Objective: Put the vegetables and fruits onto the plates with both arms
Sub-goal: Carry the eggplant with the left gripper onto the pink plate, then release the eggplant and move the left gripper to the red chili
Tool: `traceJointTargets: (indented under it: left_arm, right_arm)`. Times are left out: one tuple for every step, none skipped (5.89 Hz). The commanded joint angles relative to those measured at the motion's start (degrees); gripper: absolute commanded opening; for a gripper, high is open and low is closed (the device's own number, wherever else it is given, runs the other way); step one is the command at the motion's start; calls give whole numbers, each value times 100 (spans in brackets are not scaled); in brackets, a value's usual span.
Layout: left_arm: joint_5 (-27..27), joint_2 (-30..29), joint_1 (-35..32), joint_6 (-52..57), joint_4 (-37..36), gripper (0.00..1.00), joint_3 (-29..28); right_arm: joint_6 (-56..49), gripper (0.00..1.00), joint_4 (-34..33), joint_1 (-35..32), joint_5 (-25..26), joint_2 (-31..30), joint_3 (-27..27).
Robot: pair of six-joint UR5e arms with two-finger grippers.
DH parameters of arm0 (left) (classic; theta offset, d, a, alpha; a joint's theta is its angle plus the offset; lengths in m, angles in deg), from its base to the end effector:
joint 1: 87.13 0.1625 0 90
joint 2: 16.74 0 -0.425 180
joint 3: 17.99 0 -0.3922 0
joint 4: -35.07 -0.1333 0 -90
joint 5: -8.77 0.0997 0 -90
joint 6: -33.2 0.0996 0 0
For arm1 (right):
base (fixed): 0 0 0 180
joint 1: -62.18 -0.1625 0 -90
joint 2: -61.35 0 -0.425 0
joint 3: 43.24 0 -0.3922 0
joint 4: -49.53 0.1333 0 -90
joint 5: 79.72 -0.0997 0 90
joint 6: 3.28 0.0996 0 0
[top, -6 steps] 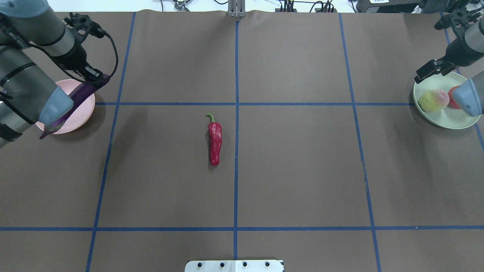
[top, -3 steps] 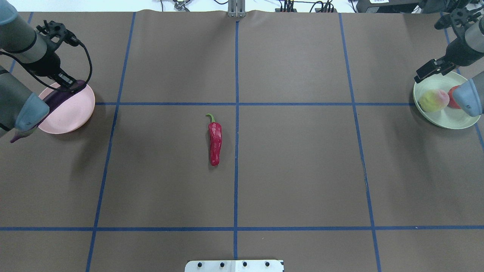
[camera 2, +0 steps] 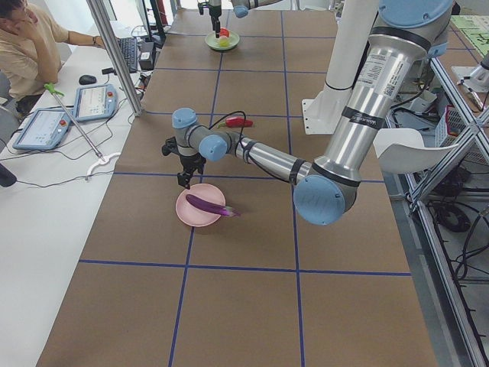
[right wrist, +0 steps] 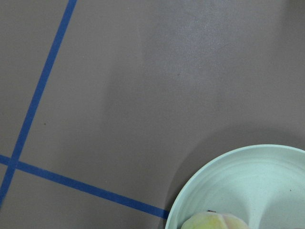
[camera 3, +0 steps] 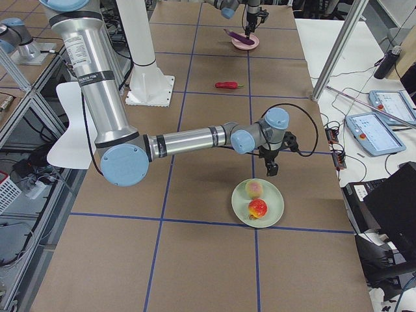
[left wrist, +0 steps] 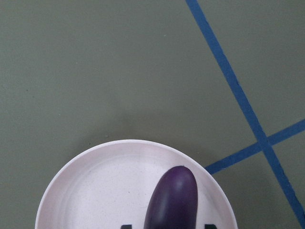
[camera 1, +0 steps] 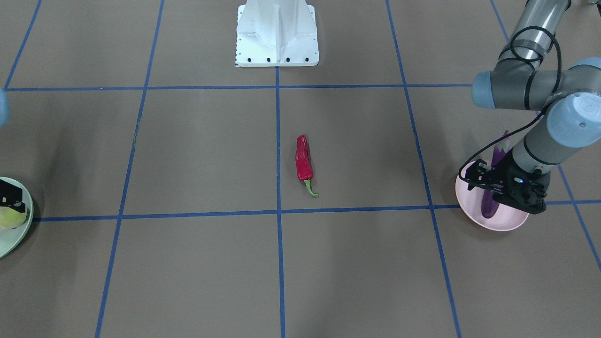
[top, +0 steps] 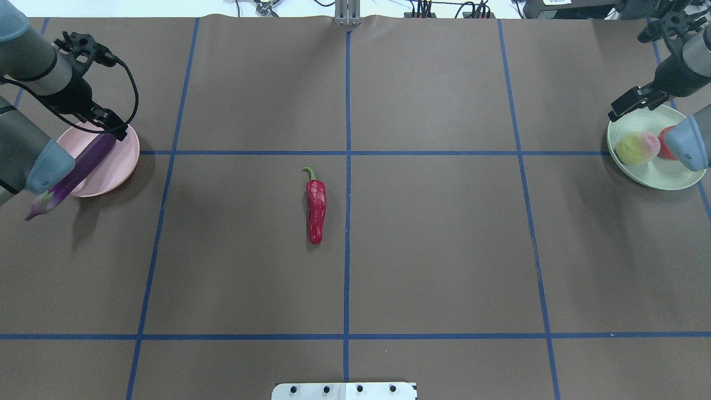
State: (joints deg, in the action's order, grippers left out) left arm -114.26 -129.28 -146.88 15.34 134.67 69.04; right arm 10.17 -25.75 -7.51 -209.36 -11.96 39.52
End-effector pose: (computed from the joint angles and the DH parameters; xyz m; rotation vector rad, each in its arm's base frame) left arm 0.2643 -0.6101 0.4480 0.2230 0.7198 0.3527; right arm -0.1537 -0.6163 0.5344 0.1899 -0.7711 -0.2593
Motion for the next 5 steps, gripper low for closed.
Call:
traceJointTargets:
  left_arm:
    - [-1,-642,190,-1945,-36,100,217]
    - [51,-994,758,-2829,-45,100,287]
    - [191,-1433,1390,-3934,-62,100,227]
    - [740,-1785,1901,-4798,-71,100,35]
    - [1016,-2154,2306,-5354,-71,100,-428]
  right_arm:
    - [0,100,4,0,0,-8,3]
    - [0,100,4,0,0,-8,-6]
    - [0,100,-4,0,0,-8,-6]
    - [0,100,4,0,0,-8,-15]
    - [0,100,4,0,0,1,-24]
